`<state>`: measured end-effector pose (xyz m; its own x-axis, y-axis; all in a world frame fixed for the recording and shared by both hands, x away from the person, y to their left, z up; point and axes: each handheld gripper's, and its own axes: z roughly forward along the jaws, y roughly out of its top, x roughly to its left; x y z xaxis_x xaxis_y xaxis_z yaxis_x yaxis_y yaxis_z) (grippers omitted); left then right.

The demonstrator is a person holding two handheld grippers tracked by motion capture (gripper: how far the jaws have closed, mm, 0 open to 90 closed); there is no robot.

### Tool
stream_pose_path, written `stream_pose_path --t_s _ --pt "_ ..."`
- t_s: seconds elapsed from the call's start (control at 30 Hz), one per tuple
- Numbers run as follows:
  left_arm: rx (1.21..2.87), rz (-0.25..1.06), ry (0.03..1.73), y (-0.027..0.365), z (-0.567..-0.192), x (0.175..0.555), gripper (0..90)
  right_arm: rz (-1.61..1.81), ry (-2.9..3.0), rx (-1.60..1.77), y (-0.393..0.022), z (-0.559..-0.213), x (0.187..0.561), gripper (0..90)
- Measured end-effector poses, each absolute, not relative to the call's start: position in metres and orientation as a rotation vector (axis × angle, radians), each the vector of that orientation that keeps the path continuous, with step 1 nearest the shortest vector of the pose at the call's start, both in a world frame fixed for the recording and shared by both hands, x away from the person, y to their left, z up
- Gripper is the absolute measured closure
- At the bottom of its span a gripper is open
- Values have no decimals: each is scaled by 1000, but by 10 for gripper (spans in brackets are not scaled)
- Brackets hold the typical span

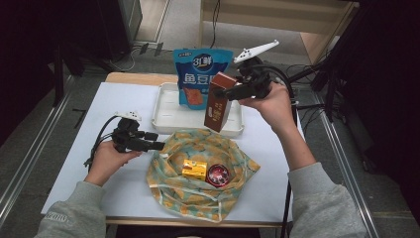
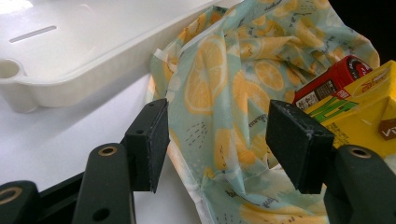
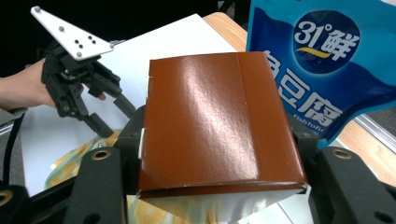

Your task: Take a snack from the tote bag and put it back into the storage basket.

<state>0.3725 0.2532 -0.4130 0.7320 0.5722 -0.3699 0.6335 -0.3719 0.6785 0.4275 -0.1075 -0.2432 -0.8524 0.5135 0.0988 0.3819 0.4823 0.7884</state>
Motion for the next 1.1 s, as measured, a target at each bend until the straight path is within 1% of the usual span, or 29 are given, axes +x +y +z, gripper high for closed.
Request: stream_pose_path --t_s 0.2,0.63,1.1 --pt "2077 -98 906 252 -414 373 402 1311 2565 777 -96 -244 436 425" --pt "2081 -101 900 251 -415 373 402 1311 2544 834 -74 -258 461 427" --pt "2079 -106 897 253 -415 374 403 1253 2538 885 -46 -288 483 427"
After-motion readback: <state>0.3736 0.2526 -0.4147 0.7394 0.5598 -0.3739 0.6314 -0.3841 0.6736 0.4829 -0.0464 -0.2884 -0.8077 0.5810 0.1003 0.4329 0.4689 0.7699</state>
